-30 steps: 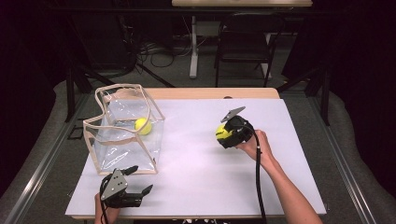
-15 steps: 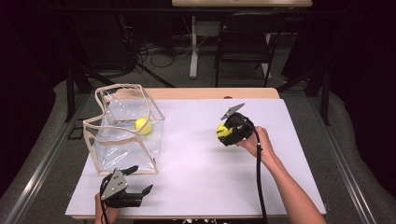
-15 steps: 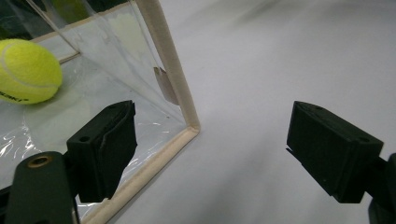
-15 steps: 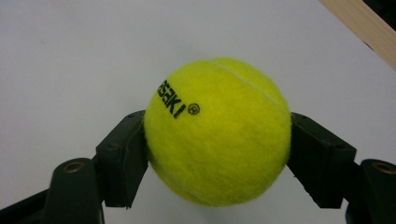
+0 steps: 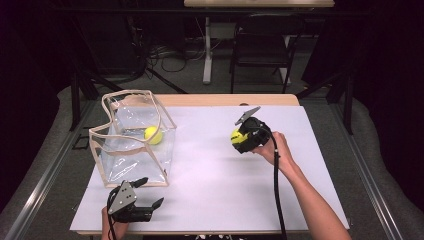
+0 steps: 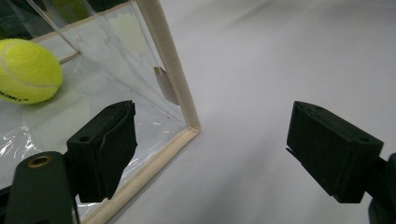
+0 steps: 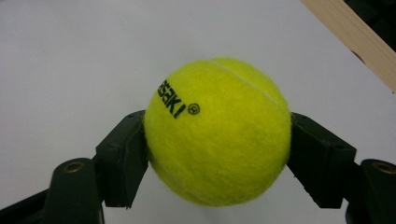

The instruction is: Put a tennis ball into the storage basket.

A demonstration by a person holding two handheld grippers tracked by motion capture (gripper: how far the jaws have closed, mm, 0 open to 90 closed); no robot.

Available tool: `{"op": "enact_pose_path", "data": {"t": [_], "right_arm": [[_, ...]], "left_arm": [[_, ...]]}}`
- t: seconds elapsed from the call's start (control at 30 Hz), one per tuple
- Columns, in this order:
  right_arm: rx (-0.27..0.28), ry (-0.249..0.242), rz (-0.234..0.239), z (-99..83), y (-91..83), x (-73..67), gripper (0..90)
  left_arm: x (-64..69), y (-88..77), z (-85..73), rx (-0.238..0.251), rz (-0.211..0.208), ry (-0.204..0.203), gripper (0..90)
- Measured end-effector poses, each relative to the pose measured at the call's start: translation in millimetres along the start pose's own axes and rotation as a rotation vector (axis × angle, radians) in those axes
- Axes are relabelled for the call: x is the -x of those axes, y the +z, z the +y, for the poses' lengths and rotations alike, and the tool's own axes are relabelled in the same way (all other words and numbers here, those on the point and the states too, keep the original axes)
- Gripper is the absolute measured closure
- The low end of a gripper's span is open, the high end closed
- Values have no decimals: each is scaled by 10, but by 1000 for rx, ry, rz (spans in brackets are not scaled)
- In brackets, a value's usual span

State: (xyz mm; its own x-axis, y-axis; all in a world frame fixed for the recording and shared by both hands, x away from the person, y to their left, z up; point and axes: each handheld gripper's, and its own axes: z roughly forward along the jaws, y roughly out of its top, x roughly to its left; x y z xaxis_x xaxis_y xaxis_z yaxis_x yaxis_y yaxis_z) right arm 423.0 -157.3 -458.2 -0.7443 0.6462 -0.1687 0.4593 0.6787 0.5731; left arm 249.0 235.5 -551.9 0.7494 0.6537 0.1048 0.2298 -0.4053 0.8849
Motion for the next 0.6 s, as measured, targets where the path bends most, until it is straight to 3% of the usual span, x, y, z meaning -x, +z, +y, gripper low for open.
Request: {"op": "enact_pose_path", "data": {"t": [0.6], "right_arm": [[9,-11,-11,118,-86,32,265]], "left_arm": [[-2,-3,0,-2,3,2,159]]}}
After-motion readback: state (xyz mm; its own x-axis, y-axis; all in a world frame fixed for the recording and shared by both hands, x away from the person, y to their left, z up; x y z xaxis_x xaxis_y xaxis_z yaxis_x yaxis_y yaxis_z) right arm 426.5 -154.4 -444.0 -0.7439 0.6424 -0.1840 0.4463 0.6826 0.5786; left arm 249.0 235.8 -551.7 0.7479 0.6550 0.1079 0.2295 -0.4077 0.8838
